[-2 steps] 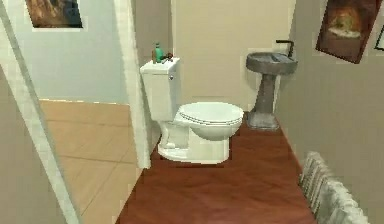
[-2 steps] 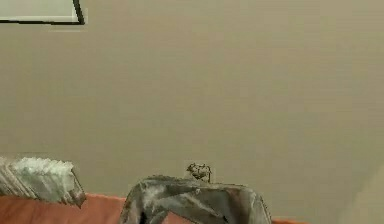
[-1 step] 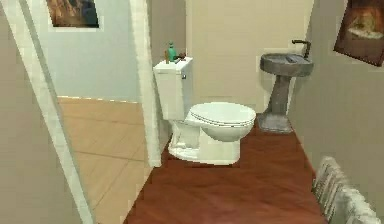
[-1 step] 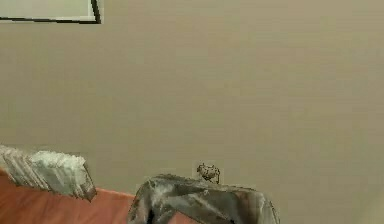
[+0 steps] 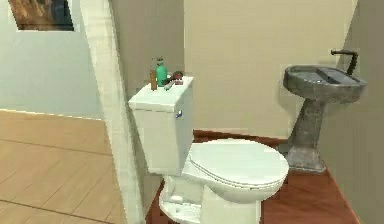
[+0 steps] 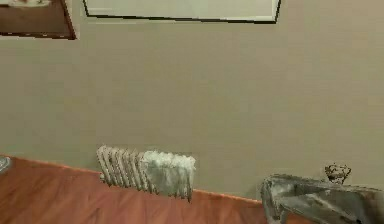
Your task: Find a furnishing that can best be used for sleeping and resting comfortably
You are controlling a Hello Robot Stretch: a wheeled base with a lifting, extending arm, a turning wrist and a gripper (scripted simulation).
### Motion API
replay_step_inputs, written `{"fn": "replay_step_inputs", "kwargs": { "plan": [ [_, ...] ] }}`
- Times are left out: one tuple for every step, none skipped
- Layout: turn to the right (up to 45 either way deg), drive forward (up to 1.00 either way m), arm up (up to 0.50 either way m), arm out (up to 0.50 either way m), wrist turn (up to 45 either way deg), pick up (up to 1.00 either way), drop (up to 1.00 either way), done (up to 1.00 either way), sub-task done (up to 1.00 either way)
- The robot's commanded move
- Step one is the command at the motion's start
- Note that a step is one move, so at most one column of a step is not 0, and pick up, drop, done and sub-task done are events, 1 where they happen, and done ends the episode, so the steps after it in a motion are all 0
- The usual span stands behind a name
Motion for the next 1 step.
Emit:
{"fn": "replay_step_inputs", "kwargs": {
  "plan": [
    [-33.0,0.0,0.0,0.0,0.0,0.0,0.0,0.0,0.0]
  ]
}}
